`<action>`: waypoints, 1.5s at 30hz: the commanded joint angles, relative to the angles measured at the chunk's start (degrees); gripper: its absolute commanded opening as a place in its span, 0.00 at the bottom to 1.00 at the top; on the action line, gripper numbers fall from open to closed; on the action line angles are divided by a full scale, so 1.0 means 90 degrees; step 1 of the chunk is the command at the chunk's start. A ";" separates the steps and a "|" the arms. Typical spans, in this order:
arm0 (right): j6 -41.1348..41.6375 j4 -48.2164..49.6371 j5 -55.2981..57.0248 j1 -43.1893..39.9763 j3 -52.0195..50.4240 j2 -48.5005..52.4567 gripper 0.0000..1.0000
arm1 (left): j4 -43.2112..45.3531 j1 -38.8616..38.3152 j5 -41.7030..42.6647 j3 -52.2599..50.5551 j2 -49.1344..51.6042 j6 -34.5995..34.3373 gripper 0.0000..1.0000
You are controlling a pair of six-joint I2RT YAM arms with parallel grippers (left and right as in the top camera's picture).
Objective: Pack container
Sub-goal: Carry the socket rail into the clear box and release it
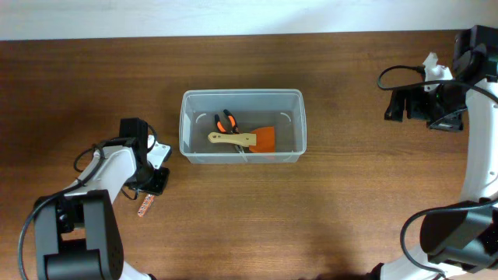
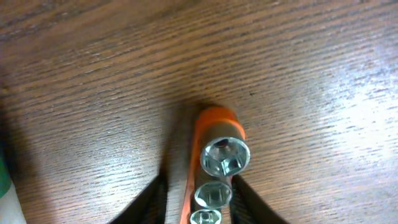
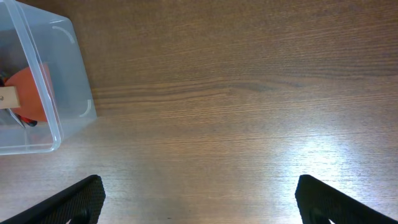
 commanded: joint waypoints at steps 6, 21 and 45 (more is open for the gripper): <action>-0.0044 0.0015 -0.0058 0.0041 -0.0022 -0.0039 0.99 | 0.0012 0.0005 0.0357 -0.0209 0.0100 0.0017 0.11; -0.0041 0.0015 -0.0058 0.0041 -0.0022 -0.0039 0.99 | -0.0474 0.0005 0.0335 0.0678 0.0078 -0.0078 0.02; -0.0044 0.0012 -0.0058 0.0041 -0.0022 -0.0039 0.99 | -0.1304 -0.3028 0.0073 0.5583 -0.0066 0.3264 0.02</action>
